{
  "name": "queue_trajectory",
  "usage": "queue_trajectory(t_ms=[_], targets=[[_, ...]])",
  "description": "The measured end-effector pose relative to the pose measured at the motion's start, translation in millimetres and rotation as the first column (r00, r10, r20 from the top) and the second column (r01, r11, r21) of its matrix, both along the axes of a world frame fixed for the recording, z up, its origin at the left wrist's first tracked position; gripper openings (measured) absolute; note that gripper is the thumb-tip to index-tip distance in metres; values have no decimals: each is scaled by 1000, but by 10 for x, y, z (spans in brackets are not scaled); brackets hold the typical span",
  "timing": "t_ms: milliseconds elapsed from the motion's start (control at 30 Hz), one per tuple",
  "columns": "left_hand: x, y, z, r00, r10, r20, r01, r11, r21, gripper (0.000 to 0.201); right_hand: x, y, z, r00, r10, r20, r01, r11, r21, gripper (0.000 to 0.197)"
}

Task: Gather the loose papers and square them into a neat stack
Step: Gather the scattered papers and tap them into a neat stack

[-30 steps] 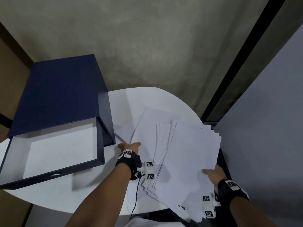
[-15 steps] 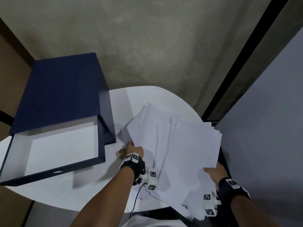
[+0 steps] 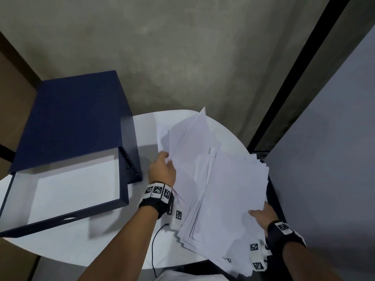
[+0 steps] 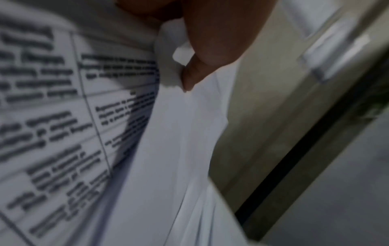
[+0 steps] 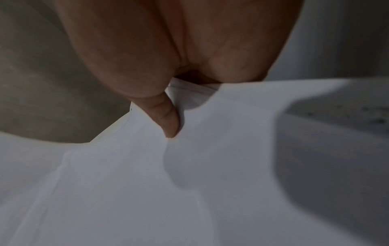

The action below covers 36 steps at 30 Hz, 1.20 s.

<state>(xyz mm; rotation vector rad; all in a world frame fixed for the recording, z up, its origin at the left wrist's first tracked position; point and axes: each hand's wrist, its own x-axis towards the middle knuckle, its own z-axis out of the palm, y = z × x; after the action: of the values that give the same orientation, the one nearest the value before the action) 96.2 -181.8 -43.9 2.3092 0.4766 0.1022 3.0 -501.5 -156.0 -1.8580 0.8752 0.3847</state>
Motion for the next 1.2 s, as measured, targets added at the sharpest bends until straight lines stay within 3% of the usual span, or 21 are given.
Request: queue_trajectory(t_ms=[100, 200, 267, 367, 433, 500, 533, 567, 600, 667, 733, 833, 900, 967, 1033, 1100, 1167, 1200], targets=[[109, 59, 497, 965, 5, 264, -1, 1000, -15, 12, 28, 5, 5, 1000, 13, 2, -13, 1000, 0, 42], [207, 161, 828, 918, 84, 386, -17, 985, -174, 11, 57, 21, 29, 1000, 22, -7, -22, 1000, -2, 41], [249, 219, 885, 933, 146, 330, -33, 945, -326, 27, 70, 19, 26, 1000, 21, 6, -21, 1000, -4, 42], [234, 188, 733, 988, 95, 125, -33, 903, -427, 60, 80, 32, 46, 1000, 1, 18, -3, 997, 78, 46], [169, 94, 506, 1000, 1, 17, 7, 888, -460, 62, 119, 87, 165, 998, -71, 3, 70, 990, 119, 49], [32, 11, 200, 990, -81, -114, 20, 889, -457, 55, 139, 119, 247, 982, -180, -60, 189, 948, 258, 55], [-45, -8, 12, 974, -111, -196, 16, 901, -433, 54, 161, 120, 272, 977, -117, -176, 159, 957, 245, 47], [-120, -14, -176, 948, -147, -283, 16, 908, -418, 55, 160, 119, 280, 946, -165, -278, 241, 932, 270, 34], [-195, -16, -342, 913, -185, -363, 17, 907, -420, 57, 173, 93, 161, 926, -291, -239, 360, 869, 340, 24], [-278, -15, -592, 852, -246, -462, 8, 888, -459, 52, 120, 53, 139, 949, -294, -114, 315, 887, 337, 21], [-293, -8, -693, 822, -284, -494, 32, 888, -458, 30, 84, 61, 185, 943, -307, -131, 334, 872, 359, 44], [-266, -3, -783, 841, -271, -467, 81, 918, -387, 20, 70, 54, 187, 908, -326, -263, 408, 829, 383, 92], [-255, -14, -761, 857, -264, -443, 122, 939, -323, 11, 75, 21, 106, 966, -209, -152, 250, 904, 346, 103], [-263, -48, -716, 840, -300, -451, 203, 946, -251, 25, 66, 22, 70, 997, -61, -38, 68, 974, 217, 97], [-267, -97, -641, 816, -352, -458, 276, 934, -227, 32, 84, 43, 15, 999, 36, 3, -36, 994, 102, 73], [-256, -127, -598, 825, -372, -425, 315, 928, -200, 32, 110, 72, -29, 997, 74, 10, -74, 997, 7, 60], [-222, -118, -520, 877, -333, -347, 310, 943, -120, 15, 126, 86, -52, 998, 64, -19, -65, 996, -65, 54], [-200, -91, -481, 905, -305, -298, 291, 952, -90, 17, 125, 94, -56, 997, 62, -42, -66, 993, -99, 52]])
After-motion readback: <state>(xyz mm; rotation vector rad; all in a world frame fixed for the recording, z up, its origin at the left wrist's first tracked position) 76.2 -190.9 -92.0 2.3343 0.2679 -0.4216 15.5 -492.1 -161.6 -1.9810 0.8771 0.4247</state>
